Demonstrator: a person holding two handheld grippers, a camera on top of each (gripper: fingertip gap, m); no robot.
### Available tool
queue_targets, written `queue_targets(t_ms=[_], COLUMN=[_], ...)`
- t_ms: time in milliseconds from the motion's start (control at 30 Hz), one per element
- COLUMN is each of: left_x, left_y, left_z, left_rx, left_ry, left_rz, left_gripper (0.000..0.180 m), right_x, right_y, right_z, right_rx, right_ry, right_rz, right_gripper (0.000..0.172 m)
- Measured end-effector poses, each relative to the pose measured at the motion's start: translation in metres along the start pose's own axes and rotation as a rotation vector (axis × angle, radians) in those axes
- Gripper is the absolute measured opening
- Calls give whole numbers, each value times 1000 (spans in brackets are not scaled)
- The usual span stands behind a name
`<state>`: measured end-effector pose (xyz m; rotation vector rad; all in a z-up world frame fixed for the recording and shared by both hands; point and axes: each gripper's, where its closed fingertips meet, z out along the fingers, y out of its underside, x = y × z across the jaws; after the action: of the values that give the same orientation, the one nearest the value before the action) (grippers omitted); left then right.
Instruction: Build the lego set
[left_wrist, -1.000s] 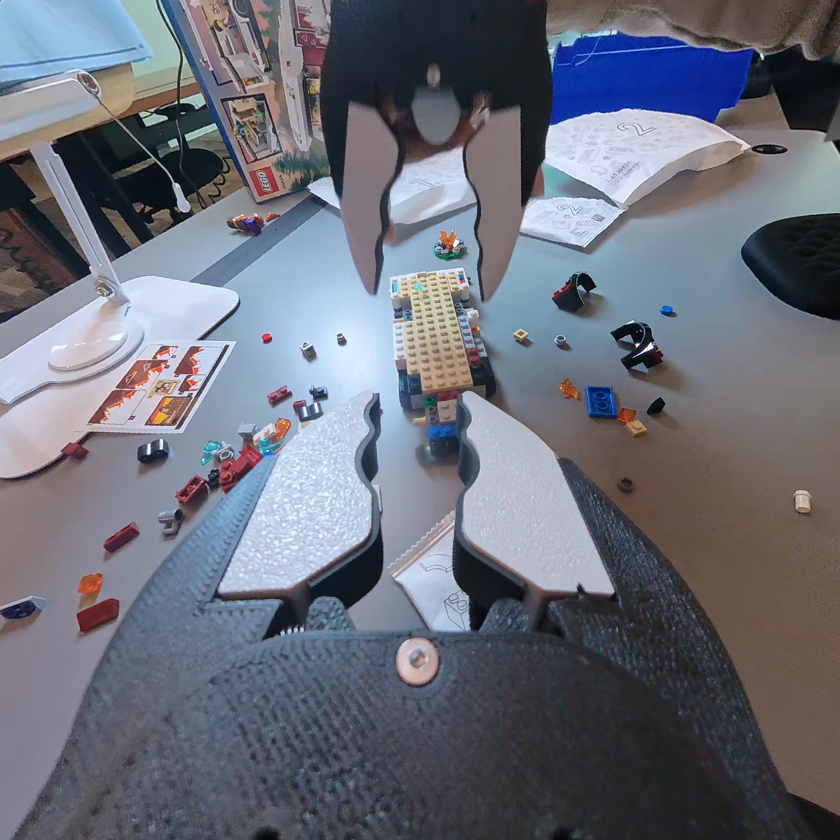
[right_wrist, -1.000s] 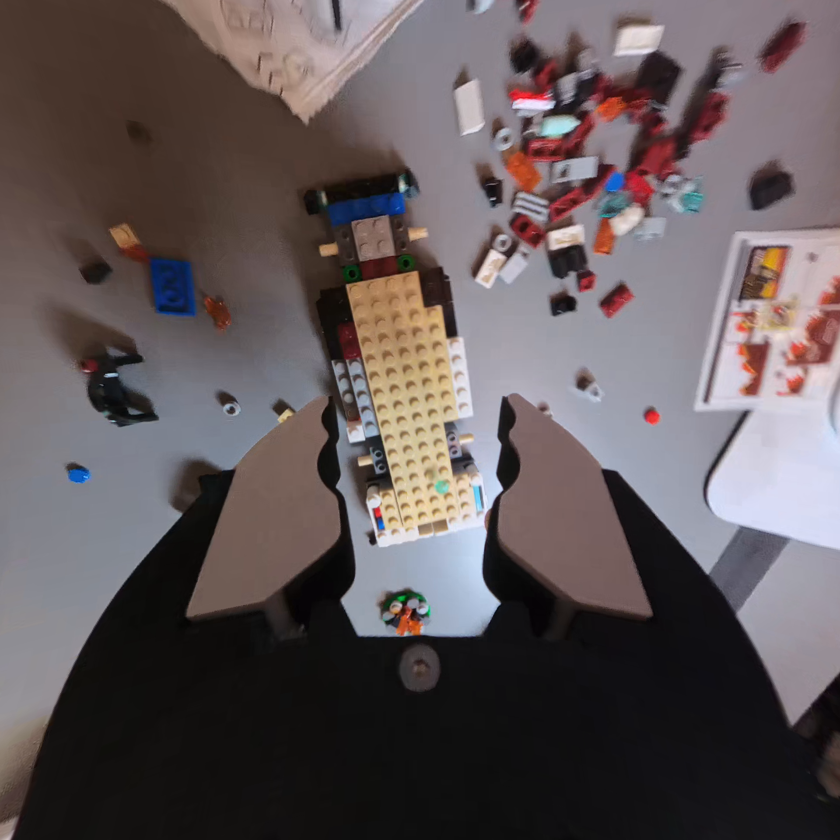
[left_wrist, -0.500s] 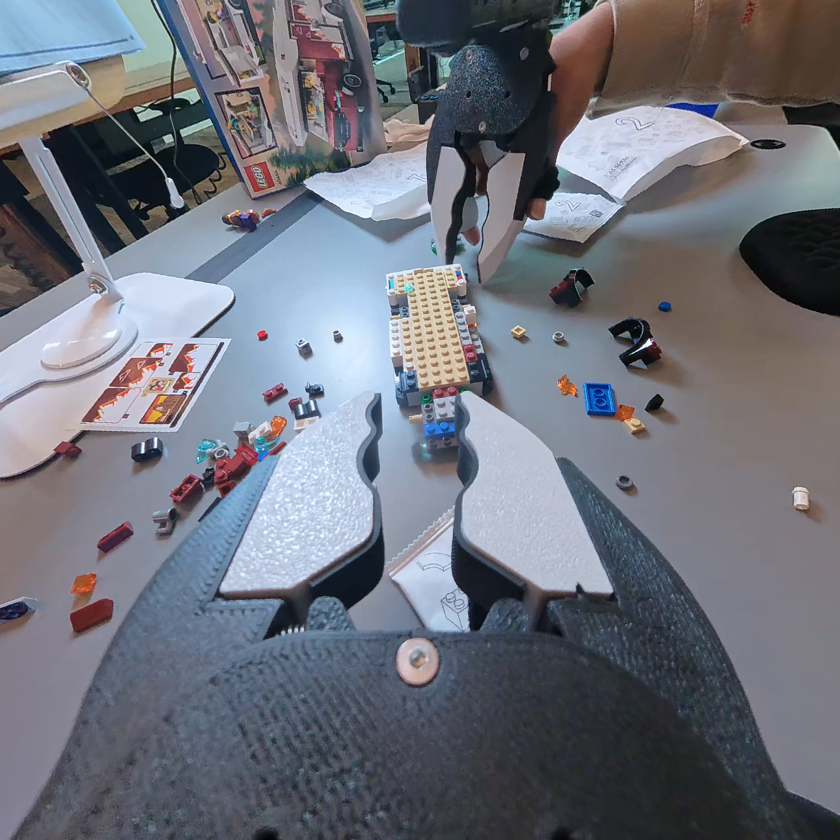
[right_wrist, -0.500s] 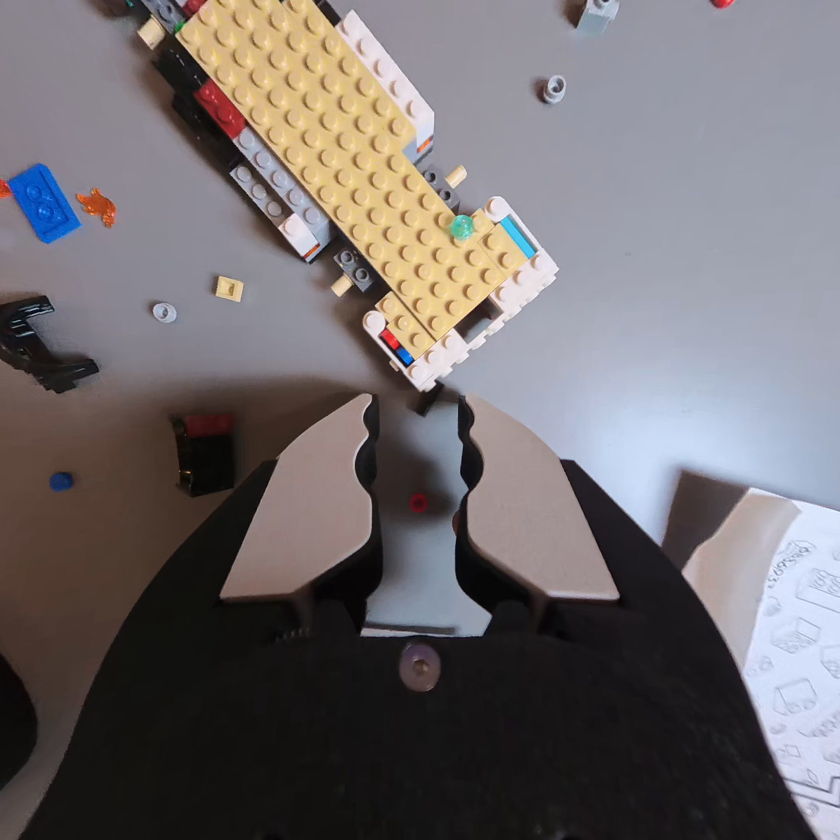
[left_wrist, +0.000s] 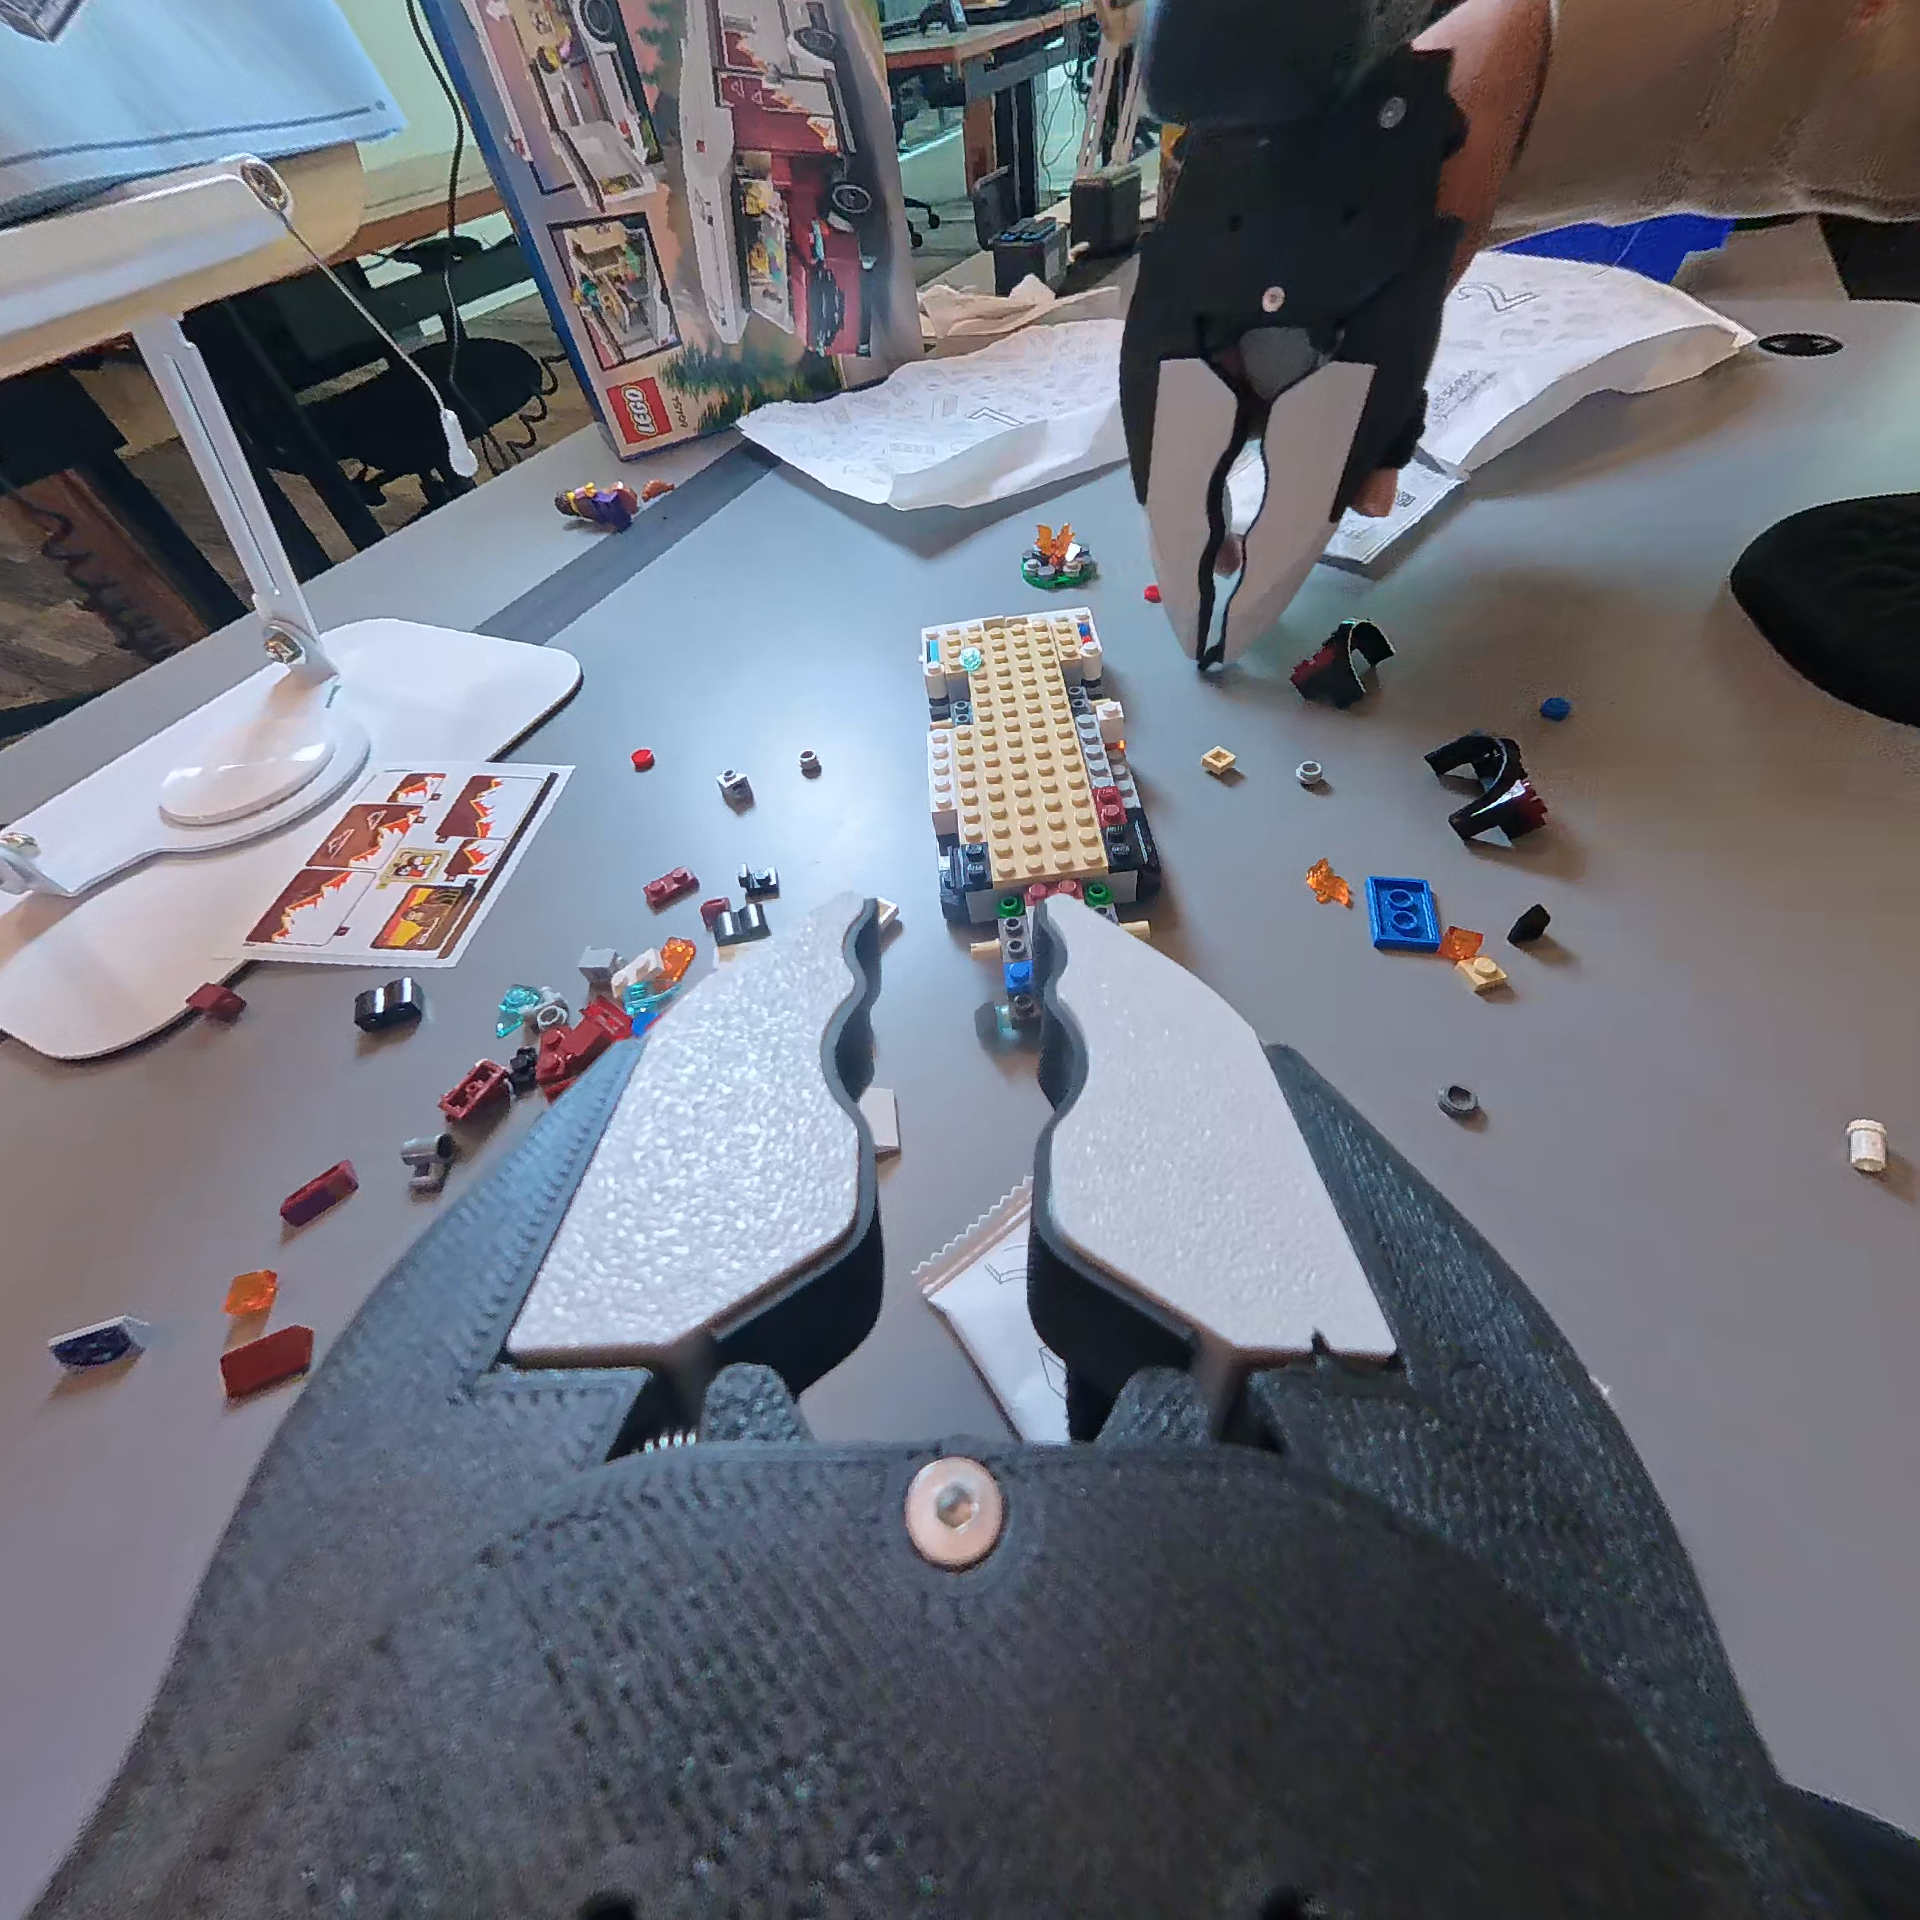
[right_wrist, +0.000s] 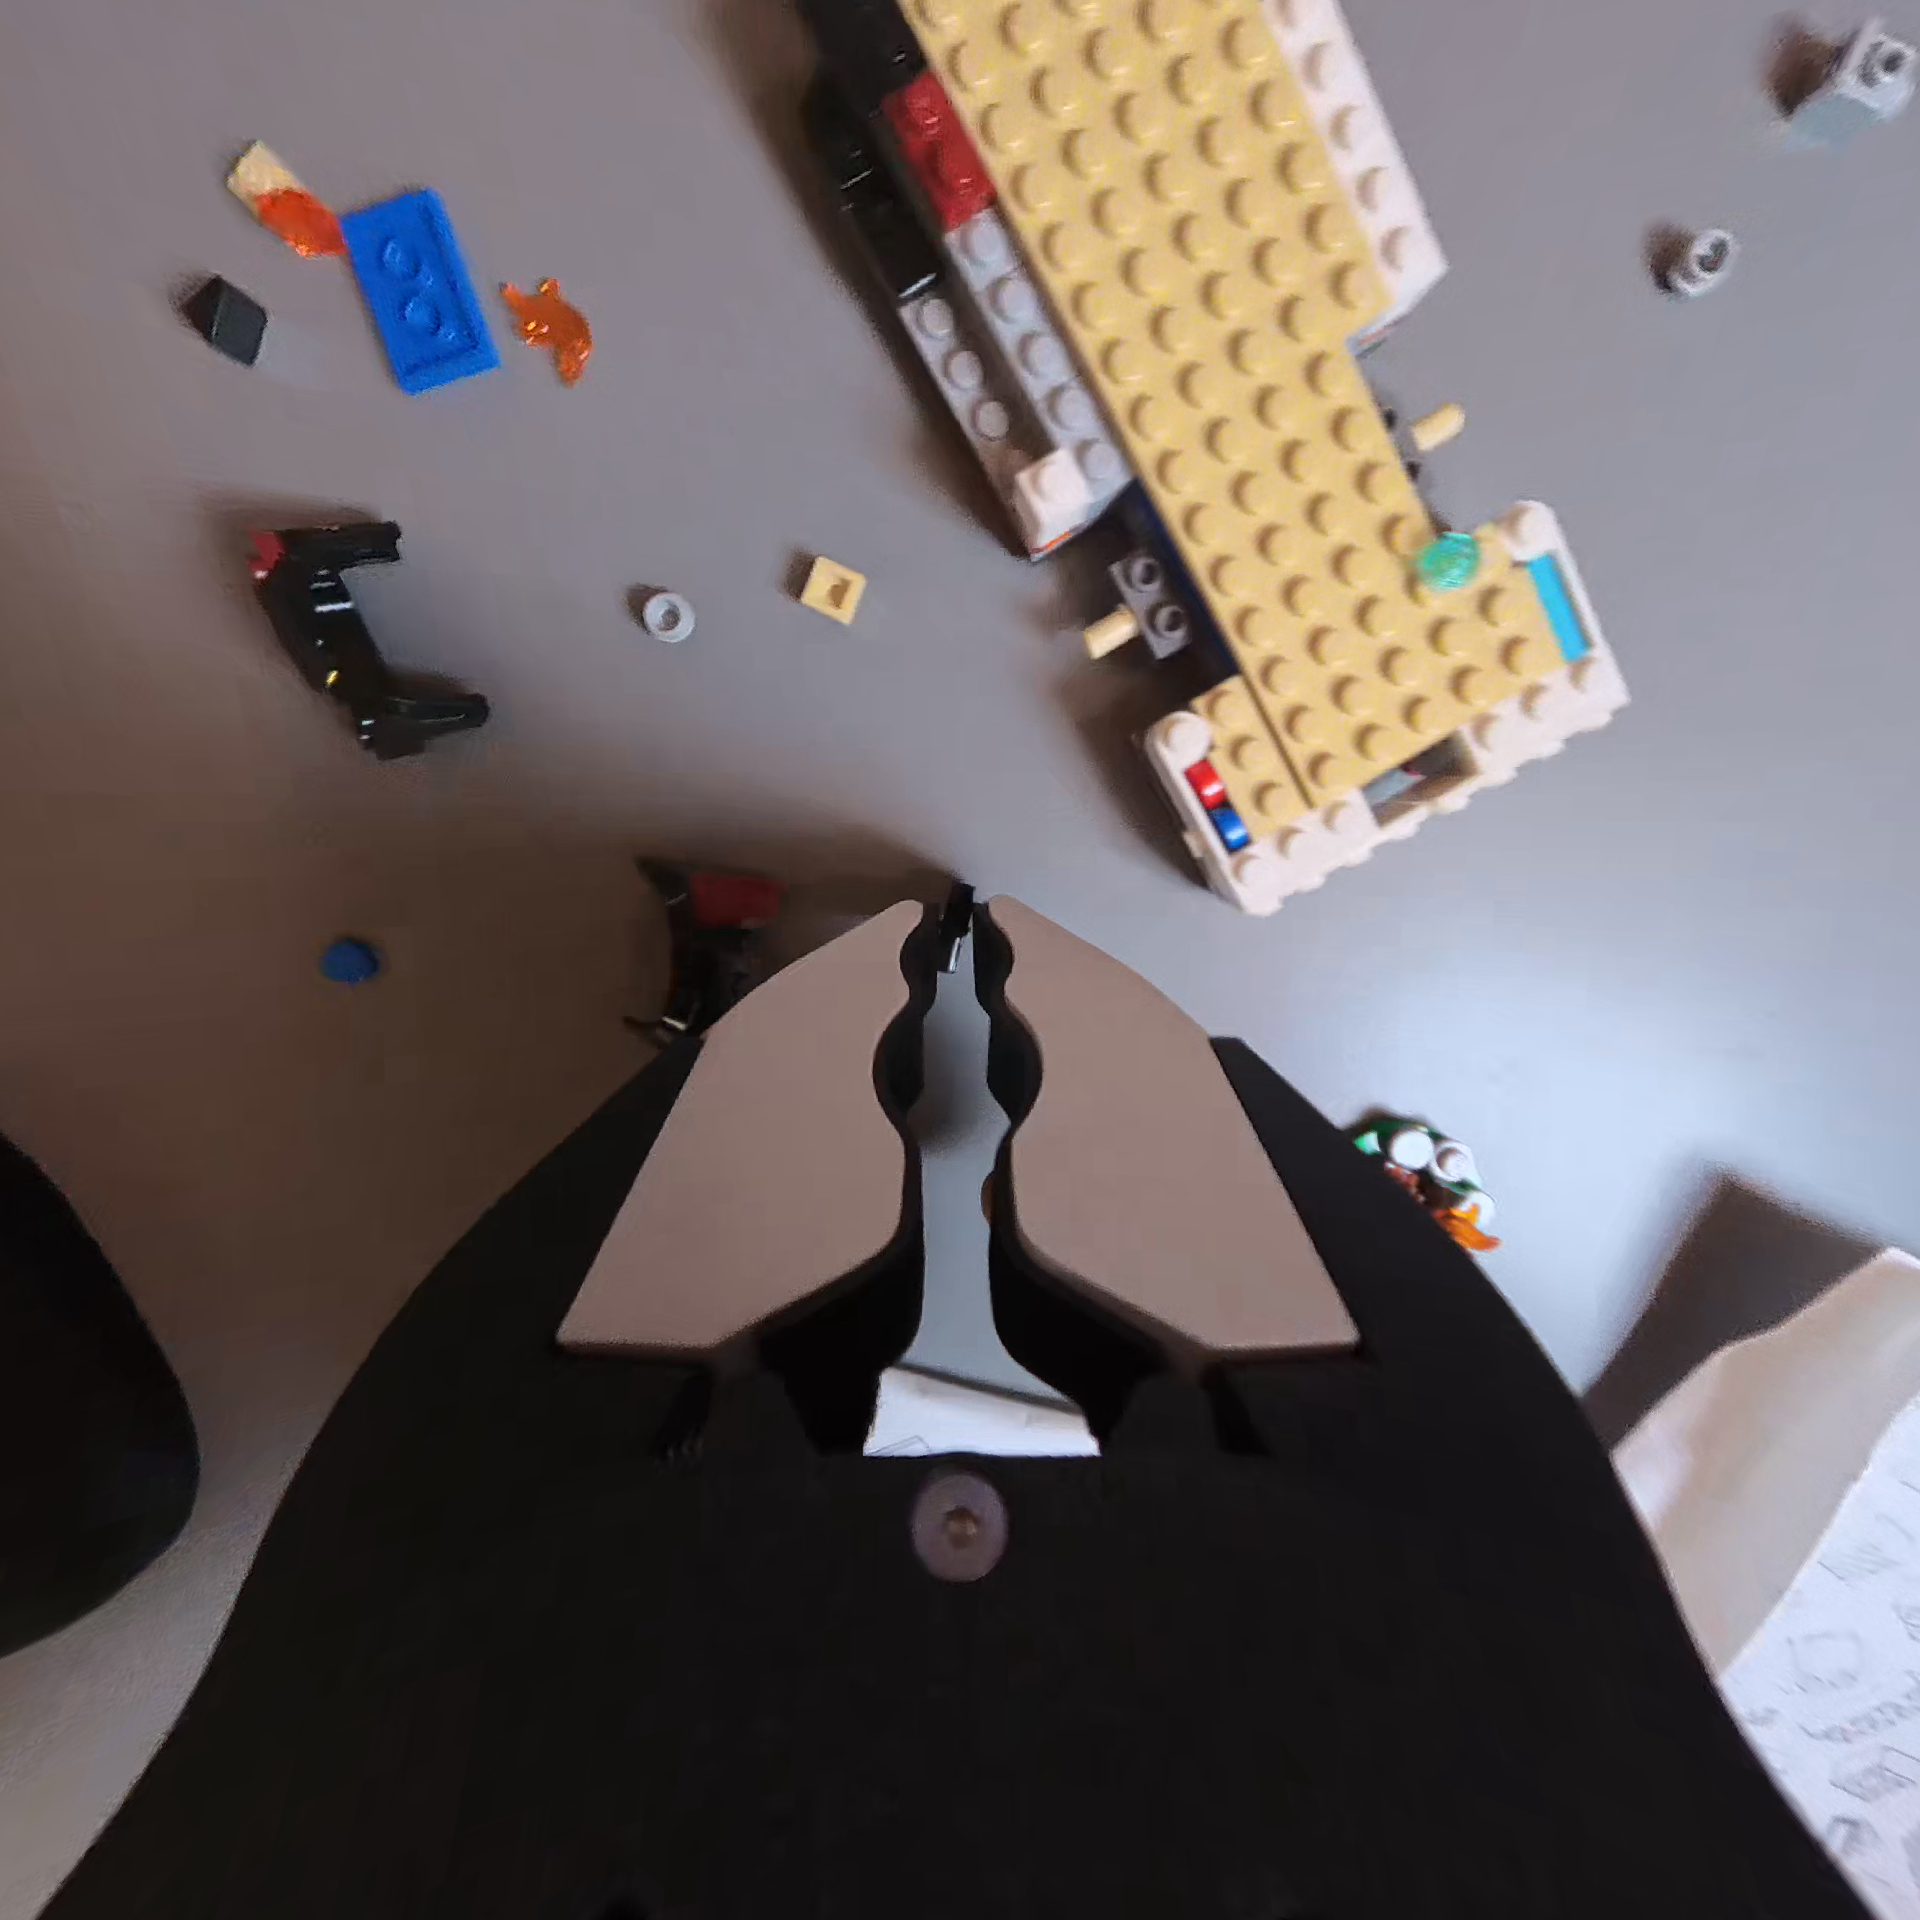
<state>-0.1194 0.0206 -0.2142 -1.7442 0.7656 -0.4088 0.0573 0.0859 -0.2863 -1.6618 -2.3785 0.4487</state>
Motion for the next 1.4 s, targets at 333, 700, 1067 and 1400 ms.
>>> queue_targets(t_ms=[333, 700, 1067, 1400], left_x=[2, 2, 2, 5], left_y=[3, 11, 14, 12], left_z=[2, 3, 4, 4], left_rx=[-10, -31, -37, -34], left_ry=[7, 18, 24, 23], left_rz=[-2, -2, -8, 6], left_gripper=[27, 26, 26, 26], right_x=[29, 34, 58, 68], right_y=[-61, -84, -101, -99], right_z=[-20, 36, -45, -80], right_rx=[-19, -215, -99, -142], right_ry=[36, -58, -45, 45], right_rz=[-235, -442, -352, -355], right_gripper=[47, 72, 71, 71])
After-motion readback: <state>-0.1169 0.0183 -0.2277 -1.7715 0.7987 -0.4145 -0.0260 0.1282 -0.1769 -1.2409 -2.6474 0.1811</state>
